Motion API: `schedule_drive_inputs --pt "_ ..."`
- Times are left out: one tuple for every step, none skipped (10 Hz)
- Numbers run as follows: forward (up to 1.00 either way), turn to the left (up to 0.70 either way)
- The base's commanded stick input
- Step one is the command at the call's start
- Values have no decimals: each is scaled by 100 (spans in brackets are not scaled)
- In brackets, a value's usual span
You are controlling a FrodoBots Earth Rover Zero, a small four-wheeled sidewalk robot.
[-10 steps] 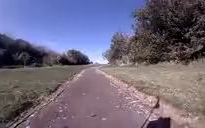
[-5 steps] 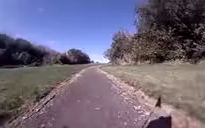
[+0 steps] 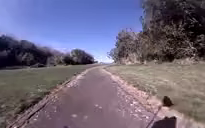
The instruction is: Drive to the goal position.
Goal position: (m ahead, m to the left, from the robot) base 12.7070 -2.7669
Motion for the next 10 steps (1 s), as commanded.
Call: schedule_drive_inputs --pt "100 3" --pt "100 3" --pt "100 3" --pt "100 3" --pt "100 3" --pt "100 21" --pt "100 34" --pt "100 0" --pt "100 0" --pt "100 0"
